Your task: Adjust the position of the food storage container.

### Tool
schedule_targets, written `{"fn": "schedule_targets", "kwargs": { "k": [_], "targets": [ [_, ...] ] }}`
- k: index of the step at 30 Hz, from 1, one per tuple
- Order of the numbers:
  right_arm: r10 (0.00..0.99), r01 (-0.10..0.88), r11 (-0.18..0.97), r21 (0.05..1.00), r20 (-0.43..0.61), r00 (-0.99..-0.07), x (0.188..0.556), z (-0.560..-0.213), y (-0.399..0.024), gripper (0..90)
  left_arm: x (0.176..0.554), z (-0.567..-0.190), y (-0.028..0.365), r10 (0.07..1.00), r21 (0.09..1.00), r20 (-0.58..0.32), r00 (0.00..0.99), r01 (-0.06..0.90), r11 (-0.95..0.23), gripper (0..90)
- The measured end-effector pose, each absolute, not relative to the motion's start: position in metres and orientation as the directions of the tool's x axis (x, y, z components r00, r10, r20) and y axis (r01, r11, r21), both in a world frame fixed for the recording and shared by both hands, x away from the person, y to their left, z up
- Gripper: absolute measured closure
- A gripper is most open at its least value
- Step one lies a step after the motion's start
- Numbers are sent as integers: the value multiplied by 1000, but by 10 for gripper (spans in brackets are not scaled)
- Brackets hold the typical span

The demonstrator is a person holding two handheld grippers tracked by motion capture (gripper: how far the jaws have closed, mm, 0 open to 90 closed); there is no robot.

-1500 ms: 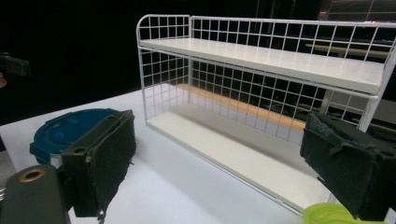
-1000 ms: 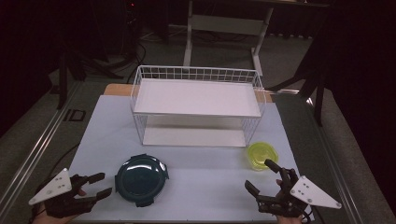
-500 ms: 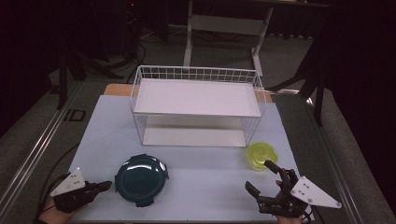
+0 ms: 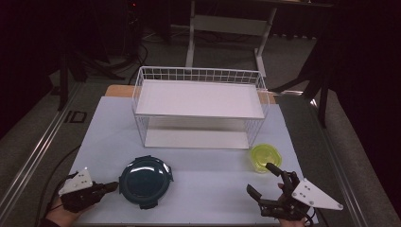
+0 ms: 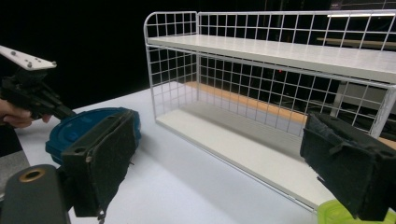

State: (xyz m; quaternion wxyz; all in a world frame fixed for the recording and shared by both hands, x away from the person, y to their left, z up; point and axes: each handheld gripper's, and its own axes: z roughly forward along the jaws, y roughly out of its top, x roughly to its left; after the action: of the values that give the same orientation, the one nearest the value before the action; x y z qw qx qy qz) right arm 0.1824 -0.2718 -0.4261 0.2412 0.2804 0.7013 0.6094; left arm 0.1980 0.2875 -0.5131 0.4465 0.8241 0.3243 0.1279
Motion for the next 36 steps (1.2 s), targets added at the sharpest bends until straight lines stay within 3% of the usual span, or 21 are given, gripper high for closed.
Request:
{"fn": "schedule_targets", "kwargs": {
  "k": [14, 36],
  "targets": [
    [688, 103, 96, 990, 9, -726, 183, -427, -273, 101, 218, -513, 248, 601, 820, -111, 792, 415, -395, 897],
    [681, 112, 89, 990, 22, -732, 185, -427, -274, 101, 221, -514, 225, 600, 789, -72, 797, 413, -454, 897]
  ]
}}
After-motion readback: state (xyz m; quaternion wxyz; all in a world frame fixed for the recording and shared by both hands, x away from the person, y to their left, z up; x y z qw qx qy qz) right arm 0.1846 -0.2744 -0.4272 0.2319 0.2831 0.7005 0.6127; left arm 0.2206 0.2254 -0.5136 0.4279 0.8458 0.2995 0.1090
